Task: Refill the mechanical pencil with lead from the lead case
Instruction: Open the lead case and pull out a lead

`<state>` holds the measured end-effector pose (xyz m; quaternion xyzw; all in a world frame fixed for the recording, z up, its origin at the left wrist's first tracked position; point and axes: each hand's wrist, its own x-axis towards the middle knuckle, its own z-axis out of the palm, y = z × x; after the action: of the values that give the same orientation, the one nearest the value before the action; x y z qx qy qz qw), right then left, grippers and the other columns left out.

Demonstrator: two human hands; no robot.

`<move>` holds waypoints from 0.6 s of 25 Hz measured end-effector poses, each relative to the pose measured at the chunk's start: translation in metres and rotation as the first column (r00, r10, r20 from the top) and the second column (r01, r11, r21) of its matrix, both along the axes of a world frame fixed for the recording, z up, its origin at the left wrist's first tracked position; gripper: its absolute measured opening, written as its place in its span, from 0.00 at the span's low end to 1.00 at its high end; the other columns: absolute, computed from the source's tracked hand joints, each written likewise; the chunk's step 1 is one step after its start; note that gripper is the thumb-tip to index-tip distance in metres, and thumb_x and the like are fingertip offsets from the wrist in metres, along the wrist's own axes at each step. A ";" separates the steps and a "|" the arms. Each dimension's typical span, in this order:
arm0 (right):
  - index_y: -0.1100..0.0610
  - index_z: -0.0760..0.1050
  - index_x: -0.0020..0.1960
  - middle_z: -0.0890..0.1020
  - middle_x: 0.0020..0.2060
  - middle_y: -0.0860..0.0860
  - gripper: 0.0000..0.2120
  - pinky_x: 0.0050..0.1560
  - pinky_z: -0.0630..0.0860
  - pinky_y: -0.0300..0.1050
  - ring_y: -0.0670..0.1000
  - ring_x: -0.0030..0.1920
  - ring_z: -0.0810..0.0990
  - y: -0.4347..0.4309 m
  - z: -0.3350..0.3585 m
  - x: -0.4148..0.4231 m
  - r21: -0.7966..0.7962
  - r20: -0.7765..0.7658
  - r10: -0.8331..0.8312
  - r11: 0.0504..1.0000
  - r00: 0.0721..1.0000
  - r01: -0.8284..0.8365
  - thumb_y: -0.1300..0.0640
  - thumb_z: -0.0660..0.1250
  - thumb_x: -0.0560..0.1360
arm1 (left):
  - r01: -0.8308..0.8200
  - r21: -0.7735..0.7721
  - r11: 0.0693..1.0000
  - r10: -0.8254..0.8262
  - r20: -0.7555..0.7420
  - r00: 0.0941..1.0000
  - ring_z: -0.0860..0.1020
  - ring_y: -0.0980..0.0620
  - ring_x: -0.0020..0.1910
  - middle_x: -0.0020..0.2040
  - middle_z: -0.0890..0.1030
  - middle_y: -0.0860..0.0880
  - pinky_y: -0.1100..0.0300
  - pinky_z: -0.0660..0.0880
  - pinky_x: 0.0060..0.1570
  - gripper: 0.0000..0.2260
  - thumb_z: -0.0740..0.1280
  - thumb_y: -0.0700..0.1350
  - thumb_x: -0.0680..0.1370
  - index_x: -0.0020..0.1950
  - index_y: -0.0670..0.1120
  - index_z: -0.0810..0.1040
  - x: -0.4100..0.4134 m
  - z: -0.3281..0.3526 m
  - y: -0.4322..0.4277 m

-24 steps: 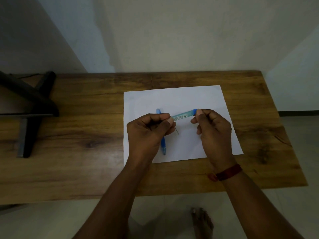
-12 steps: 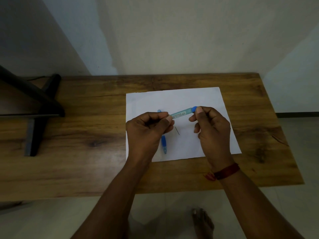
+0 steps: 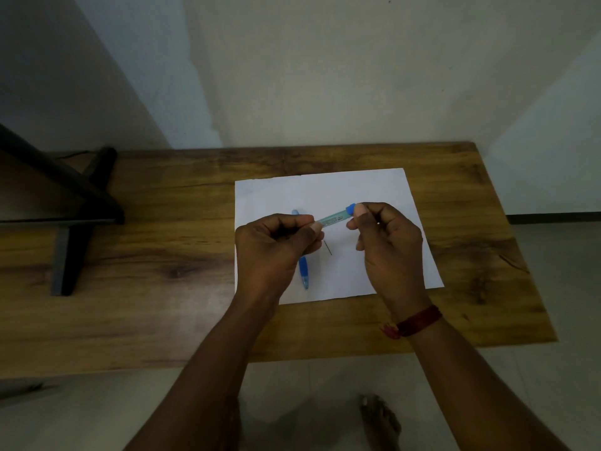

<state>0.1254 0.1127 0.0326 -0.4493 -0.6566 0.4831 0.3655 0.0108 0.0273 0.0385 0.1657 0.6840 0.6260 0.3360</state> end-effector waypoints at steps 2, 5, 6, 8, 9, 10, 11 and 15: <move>0.47 0.76 0.41 0.82 0.43 0.44 0.09 0.34 0.73 0.30 0.40 0.35 0.77 -0.001 0.000 0.000 0.011 -0.014 -0.001 1.000 1.000 0.001 0.55 0.63 0.78 | 0.015 0.001 1.000 -0.015 -0.006 1.000 0.85 0.48 0.39 0.43 0.86 0.45 0.55 0.82 0.46 0.05 0.73 0.38 0.72 0.47 0.43 0.84 0.001 0.001 0.000; 0.49 0.77 0.44 0.83 0.44 0.48 0.07 0.32 0.73 0.30 0.42 0.32 0.77 0.002 0.002 0.002 -0.030 -0.041 -0.050 0.998 0.998 0.049 0.54 0.62 0.79 | -0.004 0.009 1.000 0.004 0.015 1.000 0.85 0.48 0.40 0.45 0.86 0.45 0.54 0.82 0.47 0.05 0.73 0.37 0.72 0.46 0.44 0.84 0.001 0.003 -0.001; 0.50 0.77 0.45 0.83 0.43 0.48 0.07 0.32 0.72 0.31 0.42 0.32 0.77 0.003 0.002 0.003 -0.052 -0.038 -0.065 0.997 0.997 0.063 0.53 0.61 0.79 | -0.006 0.019 1.000 0.006 0.029 1.000 0.85 0.48 0.40 0.45 0.86 0.45 0.55 0.82 0.47 0.05 0.73 0.37 0.72 0.45 0.45 0.84 0.001 0.003 -0.001; 0.49 0.77 0.45 0.83 0.42 0.48 0.07 0.31 0.73 0.31 0.42 0.31 0.77 0.003 0.003 0.003 -0.087 -0.041 -0.071 0.994 0.997 0.067 0.53 0.61 0.79 | -0.006 0.028 1.000 0.005 0.043 0.999 0.85 0.47 0.40 0.46 0.86 0.45 0.55 0.82 0.46 0.05 0.72 0.37 0.72 0.45 0.45 0.84 0.002 0.004 -0.001; 0.48 0.76 0.44 0.83 0.42 0.48 0.08 0.31 0.73 0.31 0.43 0.30 0.77 0.003 0.004 0.003 -0.097 -0.045 -0.067 0.993 0.997 0.063 0.53 0.61 0.79 | -0.007 0.029 1.000 0.006 0.048 0.999 0.85 0.47 0.40 0.46 0.86 0.45 0.55 0.82 0.46 0.05 0.73 0.37 0.72 0.45 0.45 0.84 0.003 0.003 -0.001; 0.46 0.76 0.43 0.83 0.42 0.49 0.08 0.31 0.72 0.31 0.43 0.30 0.77 0.002 0.005 0.002 -0.104 -0.050 -0.064 0.993 0.997 0.059 0.54 0.61 0.79 | -0.009 0.029 1.000 0.008 0.052 0.999 0.85 0.47 0.40 0.46 0.86 0.44 0.56 0.82 0.46 0.05 0.73 0.37 0.72 0.46 0.44 0.84 0.003 0.003 -0.001; 0.45 0.76 0.43 0.83 0.42 0.49 0.09 0.31 0.72 0.32 0.44 0.30 0.76 0.002 0.006 0.001 -0.113 -0.058 -0.062 0.992 0.996 0.055 0.54 0.61 0.79 | -0.011 0.029 1.000 0.009 0.055 0.998 0.85 0.47 0.40 0.47 0.86 0.44 0.56 0.82 0.46 0.05 0.73 0.37 0.72 0.47 0.44 0.83 0.003 0.002 0.000; 0.44 0.76 0.45 0.83 0.40 0.48 0.08 0.31 0.72 0.32 0.43 0.30 0.76 0.001 0.006 0.000 -0.146 -0.071 -0.064 0.988 0.995 0.053 0.54 0.61 0.79 | -0.036 0.043 0.998 0.032 0.089 0.996 0.85 0.46 0.40 0.47 0.85 0.43 0.54 0.82 0.47 0.05 0.73 0.37 0.72 0.46 0.43 0.84 0.003 -0.001 0.000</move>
<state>0.1256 0.1134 0.0386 -0.4750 -0.5925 0.5347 0.3706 0.0138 0.0276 0.0377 0.1336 0.6571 0.6535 0.3512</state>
